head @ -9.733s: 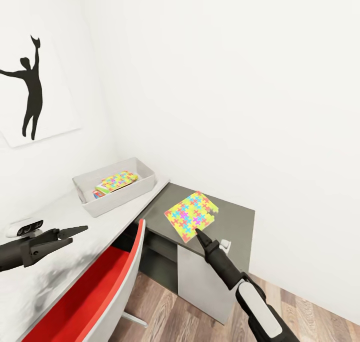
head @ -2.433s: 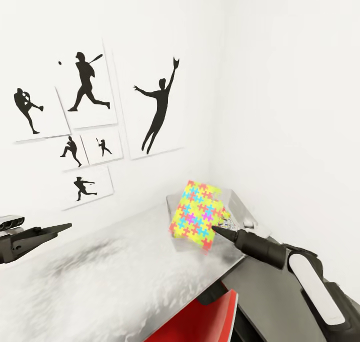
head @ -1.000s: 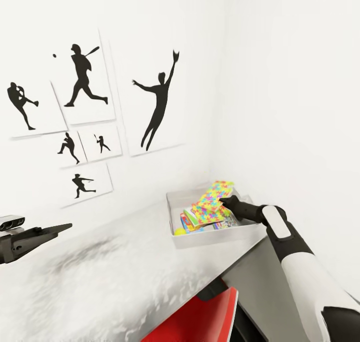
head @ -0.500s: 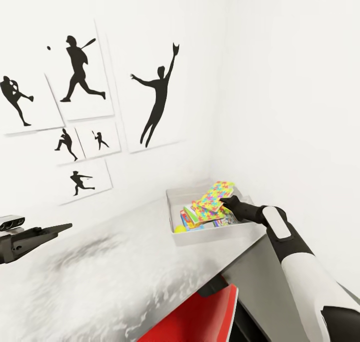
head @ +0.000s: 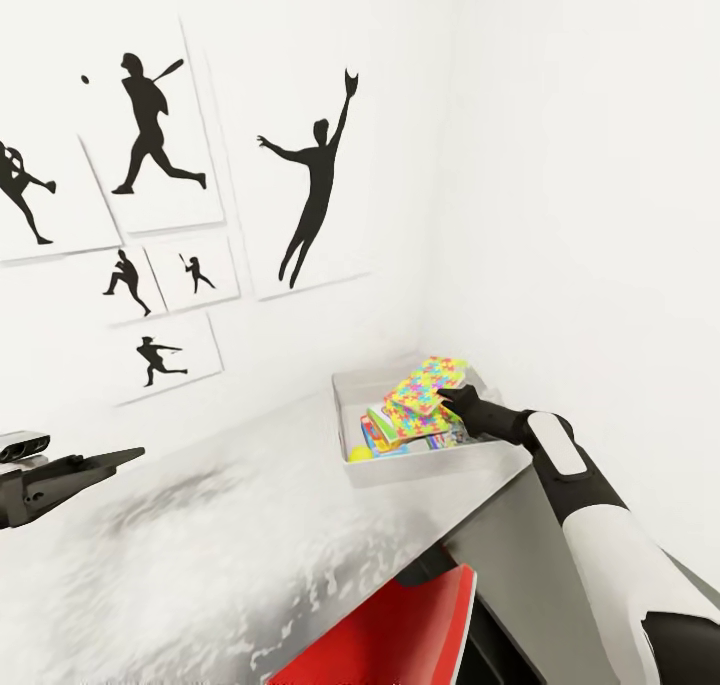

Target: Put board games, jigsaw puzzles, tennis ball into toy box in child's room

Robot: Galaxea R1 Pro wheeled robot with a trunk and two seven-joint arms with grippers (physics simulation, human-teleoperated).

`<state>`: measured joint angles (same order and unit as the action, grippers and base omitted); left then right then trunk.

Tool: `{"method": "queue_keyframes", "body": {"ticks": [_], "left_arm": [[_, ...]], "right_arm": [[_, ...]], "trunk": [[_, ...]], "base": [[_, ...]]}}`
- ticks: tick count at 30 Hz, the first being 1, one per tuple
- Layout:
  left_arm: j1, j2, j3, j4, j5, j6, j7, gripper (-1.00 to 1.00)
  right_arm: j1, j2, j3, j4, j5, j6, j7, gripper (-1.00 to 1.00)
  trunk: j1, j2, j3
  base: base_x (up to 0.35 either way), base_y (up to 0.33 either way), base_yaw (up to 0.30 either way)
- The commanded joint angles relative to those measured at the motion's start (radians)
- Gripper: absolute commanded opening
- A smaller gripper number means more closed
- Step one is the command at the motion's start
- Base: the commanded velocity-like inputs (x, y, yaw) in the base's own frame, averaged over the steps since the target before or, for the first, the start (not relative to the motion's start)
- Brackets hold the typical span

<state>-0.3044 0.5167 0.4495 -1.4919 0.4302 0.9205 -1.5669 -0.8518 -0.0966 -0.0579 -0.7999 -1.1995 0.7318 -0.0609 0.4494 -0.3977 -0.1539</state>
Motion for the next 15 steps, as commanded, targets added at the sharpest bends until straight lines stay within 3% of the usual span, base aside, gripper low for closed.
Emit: {"method": "queue_keyframes", "body": {"ticks": [1,15], "left_arm": [[-0.001,0.0,0.0,0.0,-0.001,0.011,-0.004,1.0],[-0.001,0.001,0.0,0.0,-0.001,0.011,-0.004,1.0]], "right_arm": [[-0.001,0.0,-0.002,-0.001,-0.009,0.005,-0.006,-1.0],[-0.002,0.002,-0.002,-0.004,-0.012,0.003,-0.008,-1.0]], "trunk": [[0.001,-0.002,-0.004],[0.001,-0.002,-0.027]], "base": [[0.0,0.0,0.0],[0.0,0.0,0.0]]}}
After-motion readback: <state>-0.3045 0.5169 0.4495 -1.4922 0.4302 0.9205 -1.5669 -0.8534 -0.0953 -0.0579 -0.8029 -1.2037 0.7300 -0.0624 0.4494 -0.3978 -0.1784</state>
